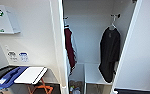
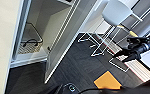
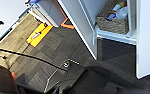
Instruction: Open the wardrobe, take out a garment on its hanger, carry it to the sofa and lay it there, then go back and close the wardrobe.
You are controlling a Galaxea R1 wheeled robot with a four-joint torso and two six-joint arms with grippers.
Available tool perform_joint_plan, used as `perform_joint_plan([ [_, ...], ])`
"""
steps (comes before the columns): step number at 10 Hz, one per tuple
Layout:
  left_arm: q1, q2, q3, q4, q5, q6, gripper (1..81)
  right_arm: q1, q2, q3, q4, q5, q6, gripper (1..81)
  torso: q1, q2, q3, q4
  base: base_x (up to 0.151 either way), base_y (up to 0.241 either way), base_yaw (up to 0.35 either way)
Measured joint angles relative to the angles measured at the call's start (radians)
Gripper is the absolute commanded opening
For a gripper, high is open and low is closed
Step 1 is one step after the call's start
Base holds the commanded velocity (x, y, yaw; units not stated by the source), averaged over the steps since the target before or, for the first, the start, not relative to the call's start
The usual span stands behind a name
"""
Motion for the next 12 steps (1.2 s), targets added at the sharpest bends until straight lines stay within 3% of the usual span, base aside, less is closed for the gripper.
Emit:
perform_joint_plan([
  [5,0.018,0.174,-0.333,0.0,-0.007,-0.149,81.1,-0.055,0.25,-0.368,0.013,-0.014,0.114,81.1,0.0,0.0,0.0,0.0,0.0,0.0,0.0],
  [8,0.038,0.267,-0.496,0.0,-0.011,-0.207,81.1,-0.08,0.325,-0.546,0.018,-0.017,0.187,81.1,0.0,0.0,0.0,0.0,0.0,0.0,0.0],
  [12,0.046,0.38,-0.686,0.0,-0.018,-0.291,81.1,-0.114,0.427,-0.666,0.02,-0.014,0.255,81.1,0.0,0.0,0.0,0.0,0.0,0.0,0.0],
])
